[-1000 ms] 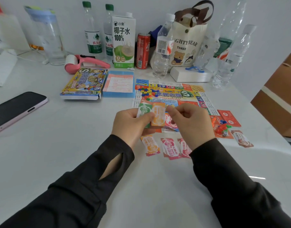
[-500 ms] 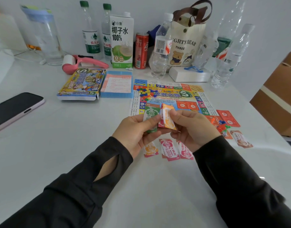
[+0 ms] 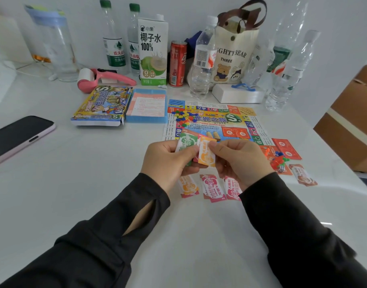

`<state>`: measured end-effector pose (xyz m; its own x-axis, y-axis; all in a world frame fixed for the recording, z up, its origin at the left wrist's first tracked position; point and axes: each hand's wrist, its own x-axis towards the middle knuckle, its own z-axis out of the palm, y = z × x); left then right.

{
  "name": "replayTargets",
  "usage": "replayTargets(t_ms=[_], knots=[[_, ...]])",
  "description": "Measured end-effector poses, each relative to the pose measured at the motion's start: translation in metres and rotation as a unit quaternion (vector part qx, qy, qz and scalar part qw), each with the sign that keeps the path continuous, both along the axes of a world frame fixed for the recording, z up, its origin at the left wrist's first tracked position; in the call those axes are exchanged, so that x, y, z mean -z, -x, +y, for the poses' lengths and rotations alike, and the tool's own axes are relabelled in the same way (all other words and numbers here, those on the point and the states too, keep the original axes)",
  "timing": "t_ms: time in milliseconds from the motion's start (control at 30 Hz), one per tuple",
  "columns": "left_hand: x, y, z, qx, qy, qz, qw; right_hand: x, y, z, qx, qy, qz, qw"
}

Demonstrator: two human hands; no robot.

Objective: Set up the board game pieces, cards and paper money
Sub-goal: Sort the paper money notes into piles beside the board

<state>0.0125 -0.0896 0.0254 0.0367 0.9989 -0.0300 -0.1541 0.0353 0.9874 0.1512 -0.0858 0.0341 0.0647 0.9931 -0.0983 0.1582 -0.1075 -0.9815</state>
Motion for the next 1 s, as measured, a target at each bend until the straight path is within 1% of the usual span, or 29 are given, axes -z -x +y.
replayTargets(t_ms=[133,267,367,467,567,733,900,967,1000], knots=[[0.002,0.003,0.004,-0.032,0.004,-0.004,0.999,-0.002,-0.005,0.0,0.006,-0.004,-0.047,0.999],[0.007,0.007,0.009,-0.069,0.005,-0.012,0.998,-0.005,-0.014,-0.002,-0.033,0.008,-0.15,0.988],[0.011,0.009,0.013,-0.082,0.016,-0.02,0.996,-0.002,-0.013,-0.004,-0.045,0.007,-0.248,0.968],[0.012,0.009,0.014,-0.084,0.018,-0.013,0.996,0.0,-0.006,-0.007,-0.039,-0.008,-0.345,0.938],[0.013,0.008,0.014,-0.08,0.016,-0.019,0.997,0.001,-0.002,-0.009,-0.044,0.011,-0.415,0.909],[0.012,0.008,0.013,-0.072,0.021,-0.026,0.997,0.002,0.004,-0.01,-0.068,0.045,-0.498,0.863],[0.01,0.007,0.011,-0.062,0.027,-0.032,0.997,-0.001,0.005,-0.01,-0.07,0.045,-0.55,0.831],[0.01,0.006,0.011,-0.054,0.03,-0.027,0.998,-0.002,0.004,-0.01,-0.074,0.052,-0.548,0.832],[0.01,0.006,0.011,-0.051,0.031,-0.024,0.998,-0.003,0.002,-0.01,-0.063,0.047,-0.529,0.845]])
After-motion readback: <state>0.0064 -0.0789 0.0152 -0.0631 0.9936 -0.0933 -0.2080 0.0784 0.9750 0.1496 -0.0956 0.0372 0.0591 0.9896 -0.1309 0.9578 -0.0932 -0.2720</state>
